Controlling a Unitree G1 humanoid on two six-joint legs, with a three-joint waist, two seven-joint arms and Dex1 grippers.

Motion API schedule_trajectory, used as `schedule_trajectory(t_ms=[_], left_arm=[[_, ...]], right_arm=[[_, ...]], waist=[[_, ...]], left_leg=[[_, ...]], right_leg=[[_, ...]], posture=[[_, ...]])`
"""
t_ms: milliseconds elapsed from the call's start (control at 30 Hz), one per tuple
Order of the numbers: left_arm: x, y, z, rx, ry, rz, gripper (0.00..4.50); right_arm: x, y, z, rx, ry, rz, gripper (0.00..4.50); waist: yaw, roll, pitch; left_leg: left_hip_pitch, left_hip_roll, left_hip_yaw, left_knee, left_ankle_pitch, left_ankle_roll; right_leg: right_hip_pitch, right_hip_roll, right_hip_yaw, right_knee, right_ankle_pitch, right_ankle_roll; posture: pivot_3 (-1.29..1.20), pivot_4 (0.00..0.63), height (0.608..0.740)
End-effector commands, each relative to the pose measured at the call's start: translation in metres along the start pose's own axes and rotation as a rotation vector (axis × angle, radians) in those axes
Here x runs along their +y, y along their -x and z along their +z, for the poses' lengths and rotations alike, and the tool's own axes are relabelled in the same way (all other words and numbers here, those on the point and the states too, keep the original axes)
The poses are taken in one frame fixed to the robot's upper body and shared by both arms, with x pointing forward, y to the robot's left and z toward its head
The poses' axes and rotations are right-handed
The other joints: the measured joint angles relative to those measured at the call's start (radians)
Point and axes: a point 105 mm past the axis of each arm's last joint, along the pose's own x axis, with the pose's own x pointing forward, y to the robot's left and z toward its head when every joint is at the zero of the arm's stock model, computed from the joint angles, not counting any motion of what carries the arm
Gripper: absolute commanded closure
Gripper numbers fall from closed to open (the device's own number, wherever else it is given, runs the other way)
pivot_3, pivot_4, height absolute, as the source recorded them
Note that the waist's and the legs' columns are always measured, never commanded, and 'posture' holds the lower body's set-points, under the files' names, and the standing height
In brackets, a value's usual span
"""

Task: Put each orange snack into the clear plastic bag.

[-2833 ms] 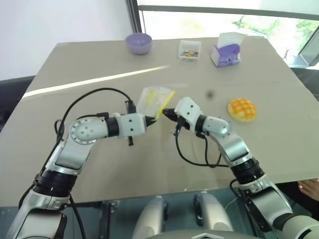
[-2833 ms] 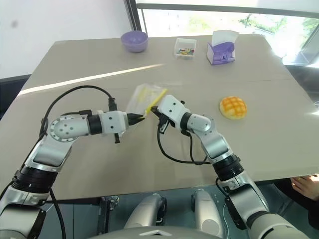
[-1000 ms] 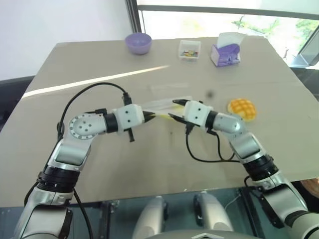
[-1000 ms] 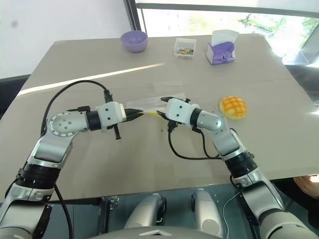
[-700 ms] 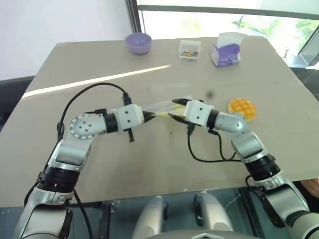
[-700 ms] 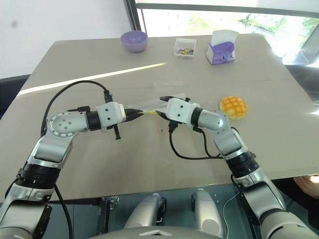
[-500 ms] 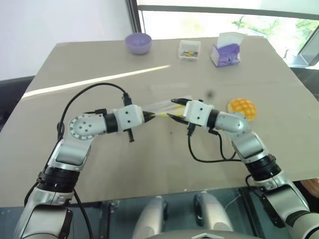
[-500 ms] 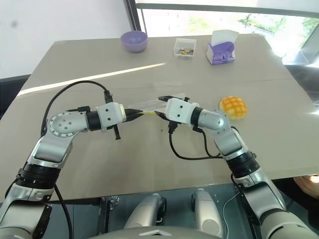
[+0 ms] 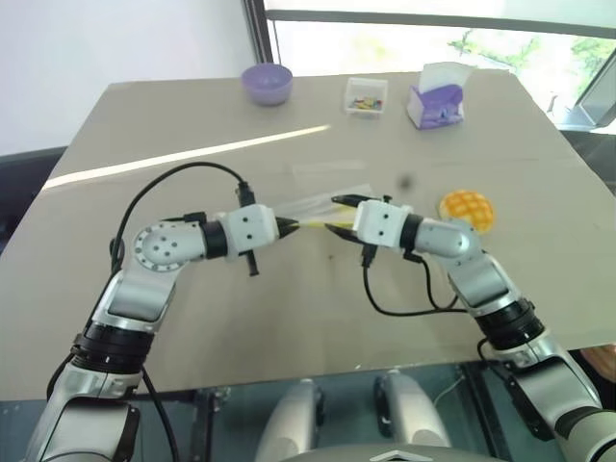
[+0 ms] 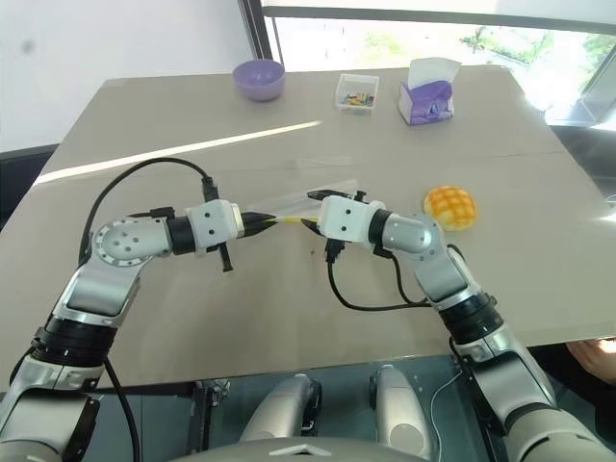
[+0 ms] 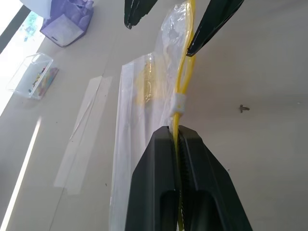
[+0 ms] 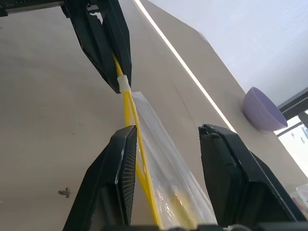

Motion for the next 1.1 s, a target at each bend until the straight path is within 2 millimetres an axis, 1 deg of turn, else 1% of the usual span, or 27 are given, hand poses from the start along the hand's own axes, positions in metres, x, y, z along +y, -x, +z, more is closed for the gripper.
schedule_trajectory(t_ms=[33,367,533,667,867,933,1000,1100], left_arm=[[0.003,0.002,0.012,-0.034,-0.033,0.019,4.5],[0.002,0.001,0.015,-0.034,-0.045,0.012,4.5],[0.001,-0.002,0.019,-0.043,-0.05,0.007,4.5],[-0.001,-0.003,0.022,-0.05,-0.046,0.004,4.5],[-0.002,-0.003,0.023,-0.049,-0.043,0.001,4.5],[-0.003,-0.003,0.025,-0.051,-0.043,0.0,4.5],[-0.003,-0.003,0.025,-0.051,-0.042,0.0,4.5],[-0.002,-0.002,0.025,-0.048,-0.038,0.004,4.5]], right_arm=[[-0.007,0.001,0.006,-0.013,0.049,-0.005,2.33],[-0.009,-0.005,-0.008,0.042,0.058,-0.02,2.33],[-0.008,-0.013,-0.009,0.055,0.06,-0.033,2.33],[-0.006,-0.025,-0.006,0.045,0.022,-0.078,2.33],[-0.011,-0.032,-0.007,0.039,-0.053,-0.162,2.33],[-0.011,-0.034,-0.012,0.061,-0.047,-0.17,2.33],[-0.014,-0.034,-0.021,0.103,-0.028,-0.182,2.33],[-0.02,-0.029,-0.04,0.18,-0.011,-0.216,2.33]], waist=[[0.0,0.0,0.0],[0.0,0.0,0.0],[0.0,0.0,0.0],[-0.001,0.0,0.0],[-0.001,0.0,0.0],[-0.001,0.0,0.0],[-0.001,0.0,0.0],[-0.001,0.0,0.0]], left_leg=[[0.0,0.0,0.0,0.0,0.0,0.0],[0.0,0.0,0.0,0.0,0.0,0.0],[0.0,0.0,0.0,0.0,0.0,0.0],[0.0,0.0,0.0,0.0,0.0,0.0],[0.0,0.0,0.0,0.0,0.0,0.0],[0.0,0.0,0.0,0.0,0.0,0.0],[0.0,0.0,0.0,0.0,0.0,0.0],[0.0,0.0,0.0,0.0,0.0,-0.001]], right_leg=[[0.0,0.0,0.0,0.0,0.0,0.0],[0.0,0.0,0.0,0.0,0.0,0.0],[0.0,0.0,0.0,0.0,0.0,0.0],[0.0,0.0,0.0,0.0,0.0,0.0],[0.0,0.0,0.0,0.0,0.0,0.0],[0.0,0.0,0.0,0.0,0.0,0.0],[0.0,0.0,0.0,0.0,0.0,0.0],[0.0,0.0,0.0,0.0,0.0,0.0]], posture=[[0.0,0.15,0.74],[0.0,0.15,0.74],[0.0,0.15,0.74],[0.0,0.15,0.74],[0.0,0.15,0.74],[0.0,0.15,0.74],[0.0,0.15,0.74],[0.0,0.15,0.74]])
